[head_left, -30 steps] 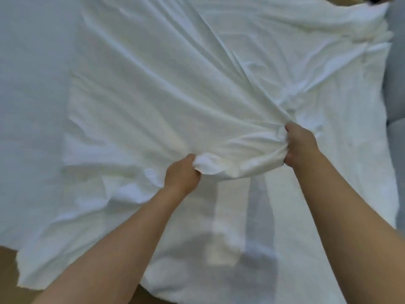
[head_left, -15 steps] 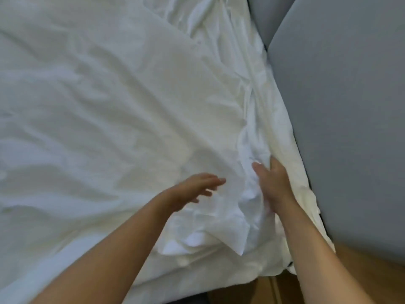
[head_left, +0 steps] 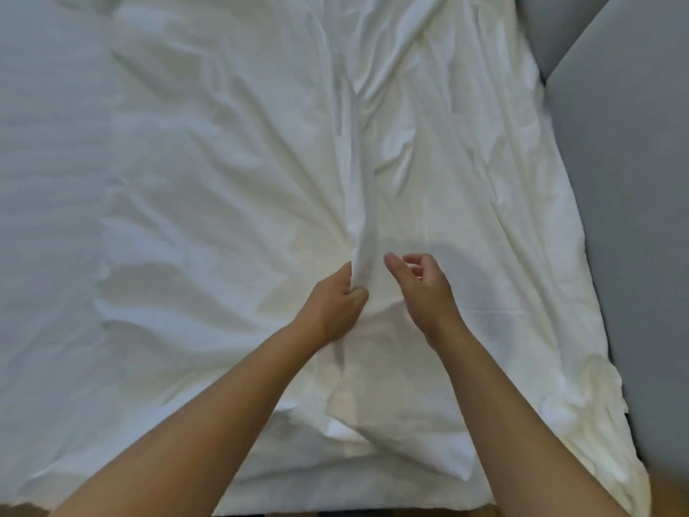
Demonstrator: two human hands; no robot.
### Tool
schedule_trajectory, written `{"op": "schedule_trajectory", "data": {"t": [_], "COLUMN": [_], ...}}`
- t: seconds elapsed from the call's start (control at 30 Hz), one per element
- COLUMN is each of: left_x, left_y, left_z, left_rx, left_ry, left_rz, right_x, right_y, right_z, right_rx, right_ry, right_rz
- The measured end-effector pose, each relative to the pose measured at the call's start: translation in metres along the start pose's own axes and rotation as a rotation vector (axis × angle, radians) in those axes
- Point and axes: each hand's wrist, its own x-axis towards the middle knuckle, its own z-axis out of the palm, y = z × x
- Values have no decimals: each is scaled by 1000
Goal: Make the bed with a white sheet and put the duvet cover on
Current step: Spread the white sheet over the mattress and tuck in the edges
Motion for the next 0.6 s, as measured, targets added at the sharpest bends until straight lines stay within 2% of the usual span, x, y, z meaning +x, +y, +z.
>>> {"op": "schedule_trajectory", "data": {"t": [0.07, 0.13, 0.2, 0.23, 0.3, 0.4, 0.47, 0.6], "left_x": [-30, -58, -74, -74, -66, -42, -29, -15], "left_y": [-20, -37, -50, -58, -78, -116, -145, -196], "left_z": [-2, -4, -15, -26, -58, -116, -150, -197], "left_rx": [5, 51, 143, 166, 84, -22, -16, 73], "left_ry": [-103, -288, -410, -406, -260, 245, 492, 587], "left_rz": [15, 58, 38, -1, -113, -234, -324, -509], "right_x": [23, 36, 42, 41, 37, 37, 41, 54], "right_y": [-17, -32, -38, -40, -40, -36, -33, -37], "right_z": [25, 62, 100, 118, 148, 183, 198, 219], "right_rx": [-40, -42, -167, -275, -462, -678, -796, -685], "right_ry": [-160, -285, -337, -342, -359, -435, -399, -59], "right_rz": [40, 68, 24, -38, -176, -304, -323, -182]}}
